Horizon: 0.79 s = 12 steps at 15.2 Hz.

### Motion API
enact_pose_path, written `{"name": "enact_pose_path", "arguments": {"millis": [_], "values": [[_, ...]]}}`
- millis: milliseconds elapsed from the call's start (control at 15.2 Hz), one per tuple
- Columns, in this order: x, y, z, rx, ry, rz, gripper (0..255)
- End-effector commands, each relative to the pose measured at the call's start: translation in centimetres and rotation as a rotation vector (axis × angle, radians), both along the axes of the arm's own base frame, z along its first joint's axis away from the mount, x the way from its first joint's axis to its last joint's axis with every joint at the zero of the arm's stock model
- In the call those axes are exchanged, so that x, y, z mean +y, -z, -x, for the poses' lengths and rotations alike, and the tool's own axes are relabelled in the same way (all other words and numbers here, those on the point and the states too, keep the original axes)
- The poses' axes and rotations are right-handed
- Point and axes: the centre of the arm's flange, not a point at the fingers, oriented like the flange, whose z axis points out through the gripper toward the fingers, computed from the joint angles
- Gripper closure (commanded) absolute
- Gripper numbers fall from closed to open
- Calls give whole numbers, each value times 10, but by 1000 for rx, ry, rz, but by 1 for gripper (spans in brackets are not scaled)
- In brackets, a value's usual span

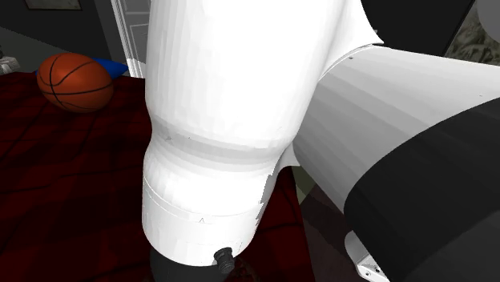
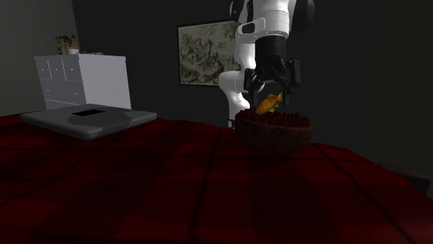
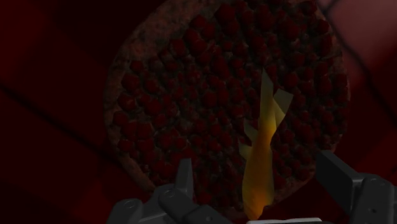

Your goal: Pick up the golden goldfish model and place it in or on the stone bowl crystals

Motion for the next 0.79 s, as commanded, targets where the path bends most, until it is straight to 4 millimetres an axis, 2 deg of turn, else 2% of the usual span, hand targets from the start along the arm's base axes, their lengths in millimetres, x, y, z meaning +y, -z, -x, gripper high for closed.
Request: {"name": "enact_pose_path", "arguments": {"millis": [0, 264, 726], "values": [[0, 0, 0, 0, 0, 0, 0], [-10, -49, 5, 0, 0, 0, 0], [-10, -49, 5, 0, 0, 0, 0]]}}
